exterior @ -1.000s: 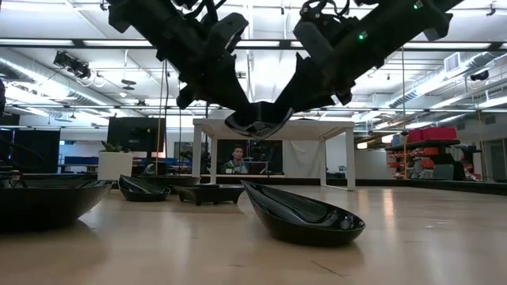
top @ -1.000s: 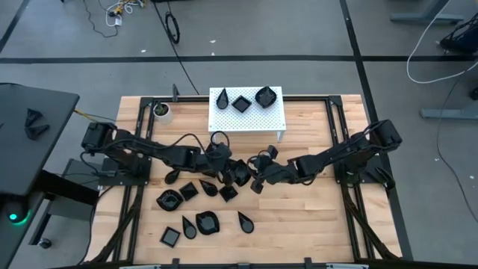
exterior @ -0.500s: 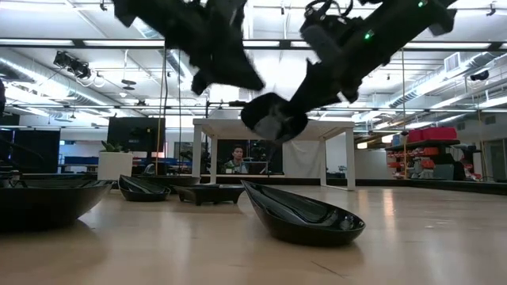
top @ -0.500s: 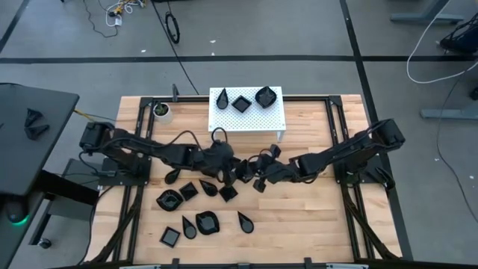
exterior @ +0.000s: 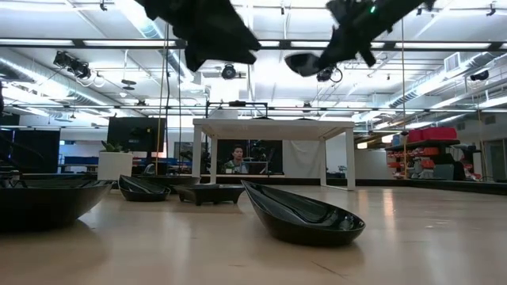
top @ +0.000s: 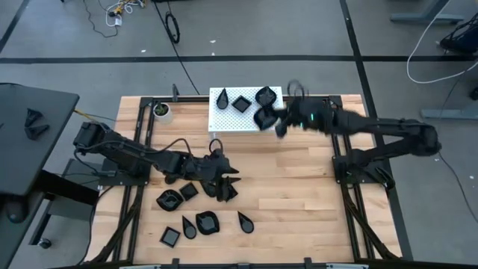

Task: Pick & Place Mini shaped plates
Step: Stack the black leaf-shaped plate on top of the other black leaf-shaped plate on the shelf, then stack the black drop-shaped plate on top of the other black drop-shaped plate on the shelf

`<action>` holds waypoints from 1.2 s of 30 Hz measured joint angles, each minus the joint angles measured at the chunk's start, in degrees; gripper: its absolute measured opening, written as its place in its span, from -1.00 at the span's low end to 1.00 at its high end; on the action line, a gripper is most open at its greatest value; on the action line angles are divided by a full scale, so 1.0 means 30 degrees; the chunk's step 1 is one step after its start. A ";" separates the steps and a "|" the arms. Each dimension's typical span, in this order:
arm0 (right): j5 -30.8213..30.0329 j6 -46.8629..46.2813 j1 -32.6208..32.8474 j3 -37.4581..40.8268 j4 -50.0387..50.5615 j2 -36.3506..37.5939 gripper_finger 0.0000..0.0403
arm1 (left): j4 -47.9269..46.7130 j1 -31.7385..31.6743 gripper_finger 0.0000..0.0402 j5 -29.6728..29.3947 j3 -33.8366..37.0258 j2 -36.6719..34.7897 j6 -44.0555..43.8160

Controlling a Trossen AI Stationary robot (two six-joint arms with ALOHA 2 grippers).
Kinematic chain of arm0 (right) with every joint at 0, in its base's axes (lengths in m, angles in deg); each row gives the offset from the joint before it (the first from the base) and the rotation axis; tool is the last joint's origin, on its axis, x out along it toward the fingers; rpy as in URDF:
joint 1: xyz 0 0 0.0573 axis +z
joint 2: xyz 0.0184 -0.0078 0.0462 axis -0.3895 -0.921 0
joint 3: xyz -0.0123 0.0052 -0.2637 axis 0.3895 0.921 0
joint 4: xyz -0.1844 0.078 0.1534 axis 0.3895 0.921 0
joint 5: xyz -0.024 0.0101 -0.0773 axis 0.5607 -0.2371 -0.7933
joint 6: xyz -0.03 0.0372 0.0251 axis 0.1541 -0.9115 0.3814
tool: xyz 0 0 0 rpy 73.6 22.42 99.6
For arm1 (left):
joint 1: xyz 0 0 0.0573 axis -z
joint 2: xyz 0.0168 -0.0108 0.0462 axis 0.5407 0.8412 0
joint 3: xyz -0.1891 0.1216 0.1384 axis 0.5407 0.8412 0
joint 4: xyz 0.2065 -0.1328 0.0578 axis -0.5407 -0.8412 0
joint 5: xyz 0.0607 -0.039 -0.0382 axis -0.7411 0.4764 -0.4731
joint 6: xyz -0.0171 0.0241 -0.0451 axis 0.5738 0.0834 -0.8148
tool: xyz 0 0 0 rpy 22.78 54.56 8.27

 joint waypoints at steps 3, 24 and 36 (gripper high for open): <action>0.3745 0.0732 -0.3814 -0.0454 0.0082 -0.0988 -0.99 | 0.0234 0.0385 -0.36 -0.0893 -0.0020 0.0224 -0.0092; 0.9970 0.1771 -1.0459 -0.1115 -0.2406 -0.5953 -0.86 | 0.0088 0.0629 -0.37 -0.1269 0.0009 0.0226 -0.0136; 0.9790 0.2231 -1.0387 -0.1123 -0.3760 -0.5519 -0.24 | 0.0071 0.0629 -0.37 -0.1267 0.0009 0.0226 -0.0150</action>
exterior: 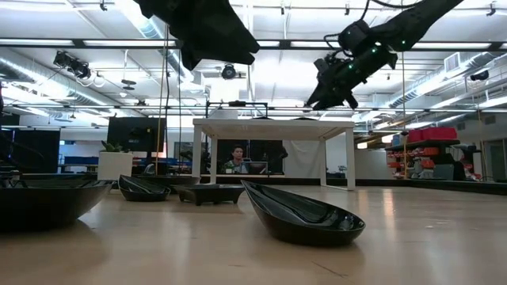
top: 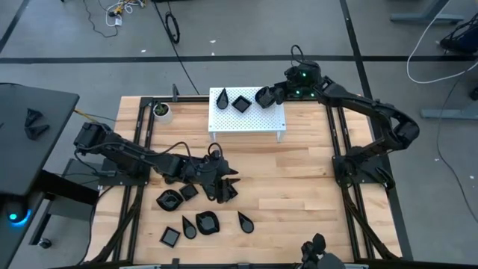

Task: Pick & Place Mini shaped plates
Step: Stack the black drop-shaped plate on top of the other black drop-shaped plate on the shelf

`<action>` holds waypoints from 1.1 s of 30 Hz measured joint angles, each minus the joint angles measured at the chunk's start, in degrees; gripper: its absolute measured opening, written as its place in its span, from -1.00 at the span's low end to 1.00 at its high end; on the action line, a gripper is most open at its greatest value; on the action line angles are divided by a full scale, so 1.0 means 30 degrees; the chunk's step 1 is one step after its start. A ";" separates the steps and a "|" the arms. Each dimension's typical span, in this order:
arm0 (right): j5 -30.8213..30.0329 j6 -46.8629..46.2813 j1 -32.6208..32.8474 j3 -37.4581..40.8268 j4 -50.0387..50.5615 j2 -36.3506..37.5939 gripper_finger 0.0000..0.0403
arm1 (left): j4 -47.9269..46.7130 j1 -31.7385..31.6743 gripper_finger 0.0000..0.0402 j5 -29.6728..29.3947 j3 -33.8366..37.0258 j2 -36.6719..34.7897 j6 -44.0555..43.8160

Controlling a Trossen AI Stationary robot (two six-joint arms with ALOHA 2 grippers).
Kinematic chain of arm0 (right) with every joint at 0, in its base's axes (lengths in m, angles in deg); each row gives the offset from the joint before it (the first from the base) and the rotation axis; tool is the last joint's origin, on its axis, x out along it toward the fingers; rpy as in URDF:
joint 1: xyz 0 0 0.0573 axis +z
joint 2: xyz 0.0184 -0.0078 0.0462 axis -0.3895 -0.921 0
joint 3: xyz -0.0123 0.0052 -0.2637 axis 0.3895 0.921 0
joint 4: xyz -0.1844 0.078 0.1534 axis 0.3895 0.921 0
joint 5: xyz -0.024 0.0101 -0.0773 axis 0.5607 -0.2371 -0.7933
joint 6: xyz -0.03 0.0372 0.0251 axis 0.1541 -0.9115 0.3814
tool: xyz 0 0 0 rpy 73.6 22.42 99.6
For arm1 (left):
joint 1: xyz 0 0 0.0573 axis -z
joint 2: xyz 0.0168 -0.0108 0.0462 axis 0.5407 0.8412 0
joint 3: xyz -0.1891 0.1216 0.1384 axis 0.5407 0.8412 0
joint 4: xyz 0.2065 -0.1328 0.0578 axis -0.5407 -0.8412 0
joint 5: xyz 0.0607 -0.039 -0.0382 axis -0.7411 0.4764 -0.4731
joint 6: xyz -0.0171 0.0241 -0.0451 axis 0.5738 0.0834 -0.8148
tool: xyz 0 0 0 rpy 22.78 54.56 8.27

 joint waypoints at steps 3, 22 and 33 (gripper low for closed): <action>-0.0774 0.0641 0.0595 0.0000 -0.0051 0.0740 -0.19 | -0.0296 0.0022 -0.37 0.0007 0.0000 -0.0018 0.0009; -0.3524 0.0947 1.6665 0.8167 -1.0531 0.3756 -0.54 | -2.1695 0.3184 -0.37 -0.0850 -0.0018 -0.4947 -1.3924; -0.7843 -0.1002 2.1713 1.1864 -1.3608 0.3638 -0.68 | -2.2156 -0.0743 -0.14 0.2720 0.3353 -0.4954 -1.4000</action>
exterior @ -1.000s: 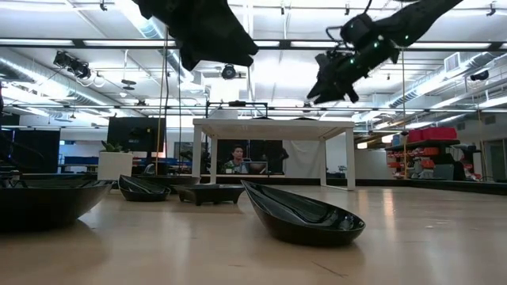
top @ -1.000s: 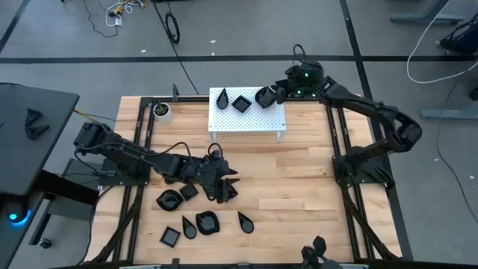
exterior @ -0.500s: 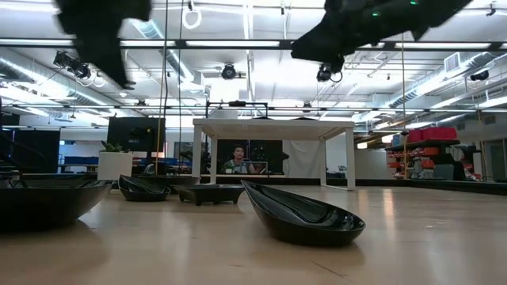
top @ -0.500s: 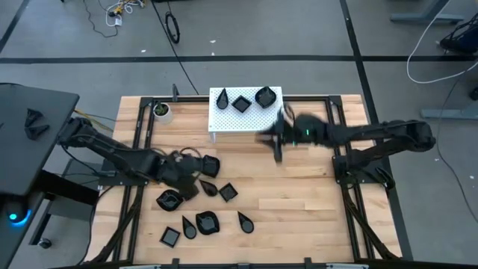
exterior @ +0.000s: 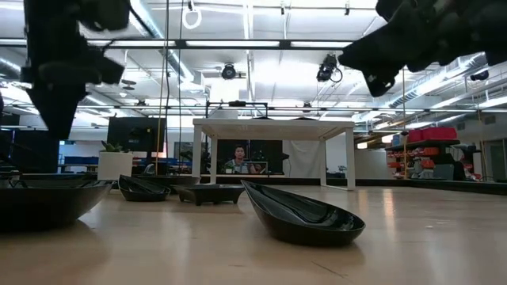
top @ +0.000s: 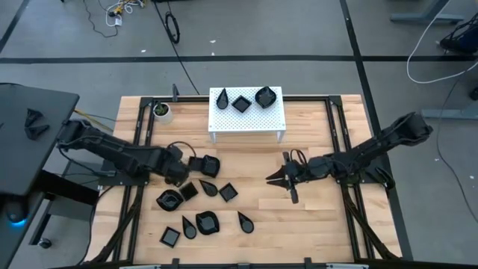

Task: Pick & Place Mini shaped plates
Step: Stack the black drop-shaped plate on top of the other black drop-shaped plate on the shelf

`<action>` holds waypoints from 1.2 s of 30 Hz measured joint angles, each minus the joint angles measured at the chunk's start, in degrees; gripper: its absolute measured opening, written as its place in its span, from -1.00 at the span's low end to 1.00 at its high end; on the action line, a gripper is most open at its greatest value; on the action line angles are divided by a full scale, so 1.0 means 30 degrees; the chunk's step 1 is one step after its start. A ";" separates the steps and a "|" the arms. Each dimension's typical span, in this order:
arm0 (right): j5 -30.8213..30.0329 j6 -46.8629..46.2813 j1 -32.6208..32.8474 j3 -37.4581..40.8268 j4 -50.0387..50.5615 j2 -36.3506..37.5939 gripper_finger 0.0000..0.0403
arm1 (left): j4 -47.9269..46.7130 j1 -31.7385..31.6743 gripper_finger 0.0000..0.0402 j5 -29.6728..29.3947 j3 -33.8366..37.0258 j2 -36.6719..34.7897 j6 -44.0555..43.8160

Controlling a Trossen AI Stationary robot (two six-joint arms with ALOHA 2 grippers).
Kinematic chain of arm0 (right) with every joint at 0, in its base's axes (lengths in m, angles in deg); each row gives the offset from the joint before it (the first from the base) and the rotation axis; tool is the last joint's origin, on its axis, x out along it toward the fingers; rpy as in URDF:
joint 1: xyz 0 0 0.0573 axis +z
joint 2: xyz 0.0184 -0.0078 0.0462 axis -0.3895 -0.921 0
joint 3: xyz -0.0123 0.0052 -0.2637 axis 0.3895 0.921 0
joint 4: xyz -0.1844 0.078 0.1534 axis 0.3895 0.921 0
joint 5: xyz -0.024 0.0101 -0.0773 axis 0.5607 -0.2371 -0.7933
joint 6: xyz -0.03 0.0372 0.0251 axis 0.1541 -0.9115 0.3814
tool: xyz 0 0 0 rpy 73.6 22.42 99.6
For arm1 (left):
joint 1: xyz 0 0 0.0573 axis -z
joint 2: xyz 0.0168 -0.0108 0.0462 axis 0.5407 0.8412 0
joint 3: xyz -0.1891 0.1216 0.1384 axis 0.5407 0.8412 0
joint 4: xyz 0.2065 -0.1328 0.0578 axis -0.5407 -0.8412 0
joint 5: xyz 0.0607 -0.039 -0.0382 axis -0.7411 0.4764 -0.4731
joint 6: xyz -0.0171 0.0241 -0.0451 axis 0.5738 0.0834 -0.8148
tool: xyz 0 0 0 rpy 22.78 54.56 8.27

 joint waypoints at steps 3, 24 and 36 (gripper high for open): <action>-0.1136 0.0002 0.0367 0.0026 -0.0056 0.0000 -0.70 | 0.0238 -0.1255 -0.03 0.1119 0.0817 0.0000 0.1062; -0.1682 0.1066 0.0378 0.0030 -0.1027 0.0000 -0.70 | 0.5816 -0.3748 -0.27 0.4019 0.4966 0.0007 0.5442; -0.1682 0.1008 0.0378 0.0033 -0.1020 0.0000 -0.69 | 0.6217 -0.3745 -0.95 0.4033 0.5027 0.0001 0.5498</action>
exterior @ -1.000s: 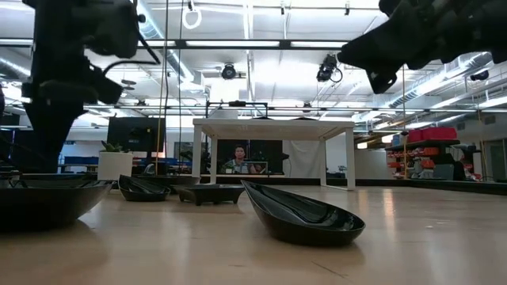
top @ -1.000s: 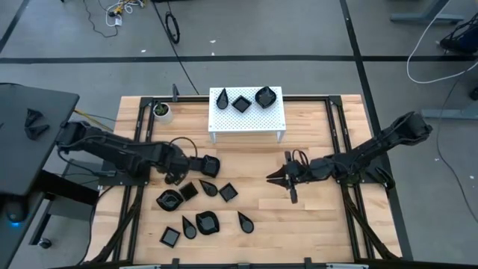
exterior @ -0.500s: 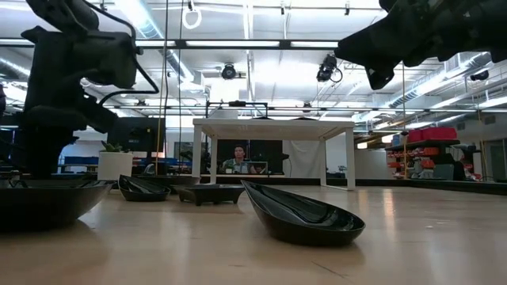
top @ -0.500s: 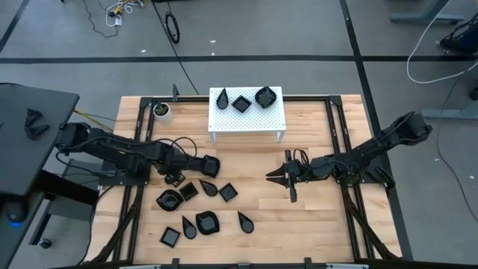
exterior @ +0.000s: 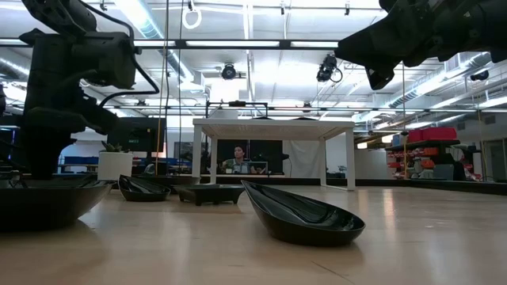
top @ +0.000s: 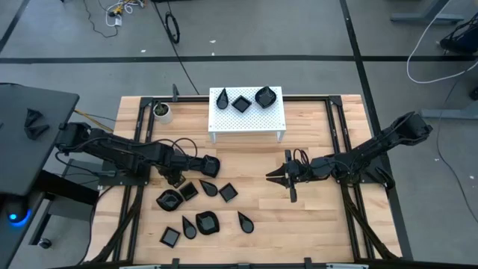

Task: Pick & Place Mini shaped plates
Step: Stack the black drop-shaped plate on top of the other black drop-shaped plate on the shelf

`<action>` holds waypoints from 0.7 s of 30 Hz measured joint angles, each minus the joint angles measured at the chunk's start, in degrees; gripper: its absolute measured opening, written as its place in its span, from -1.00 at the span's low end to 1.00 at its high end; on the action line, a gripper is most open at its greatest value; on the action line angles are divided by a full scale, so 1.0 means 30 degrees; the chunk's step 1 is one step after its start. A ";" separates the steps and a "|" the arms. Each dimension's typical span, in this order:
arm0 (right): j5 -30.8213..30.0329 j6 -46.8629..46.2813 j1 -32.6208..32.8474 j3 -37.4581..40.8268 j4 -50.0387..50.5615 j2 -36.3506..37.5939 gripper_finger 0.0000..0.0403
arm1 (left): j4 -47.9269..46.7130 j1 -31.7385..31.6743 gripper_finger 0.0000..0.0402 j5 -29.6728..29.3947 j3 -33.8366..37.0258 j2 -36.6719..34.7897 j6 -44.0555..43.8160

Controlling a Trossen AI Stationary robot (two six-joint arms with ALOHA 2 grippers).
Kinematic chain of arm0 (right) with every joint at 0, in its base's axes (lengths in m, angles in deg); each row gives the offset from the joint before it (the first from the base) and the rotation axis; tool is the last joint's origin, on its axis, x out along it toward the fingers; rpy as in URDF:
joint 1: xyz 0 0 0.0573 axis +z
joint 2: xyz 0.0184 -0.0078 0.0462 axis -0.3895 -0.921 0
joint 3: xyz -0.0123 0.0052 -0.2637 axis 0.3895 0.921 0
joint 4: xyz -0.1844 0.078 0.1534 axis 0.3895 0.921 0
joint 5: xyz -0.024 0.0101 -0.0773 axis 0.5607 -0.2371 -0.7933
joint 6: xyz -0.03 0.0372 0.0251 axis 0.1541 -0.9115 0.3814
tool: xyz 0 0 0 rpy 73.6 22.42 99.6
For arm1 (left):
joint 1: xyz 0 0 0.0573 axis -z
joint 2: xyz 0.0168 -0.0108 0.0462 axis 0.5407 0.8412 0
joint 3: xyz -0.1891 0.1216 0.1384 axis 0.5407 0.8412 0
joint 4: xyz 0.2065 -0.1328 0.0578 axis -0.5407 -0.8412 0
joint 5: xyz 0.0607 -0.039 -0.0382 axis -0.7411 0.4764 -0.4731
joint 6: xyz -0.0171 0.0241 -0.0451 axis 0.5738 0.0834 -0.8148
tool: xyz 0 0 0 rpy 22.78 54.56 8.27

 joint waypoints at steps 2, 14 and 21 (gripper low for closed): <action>0.0000 0.0000 0.0000 0.0000 0.0000 0.0000 -0.69 | -0.0015 0.0002 -0.96 -0.0006 -0.0013 -0.0001 -0.0078; -0.0113 0.0000 0.0000 0.0000 -0.0044 0.0000 -0.69 | -0.6667 -0.0032 -0.96 -0.1816 -0.7338 0.0014 -0.0362; -0.1509 -0.0007 -0.0001 0.0000 -0.0081 0.0000 -0.69 | -0.2951 -0.2192 -0.98 -0.4386 -1.2646 0.0014 0.3972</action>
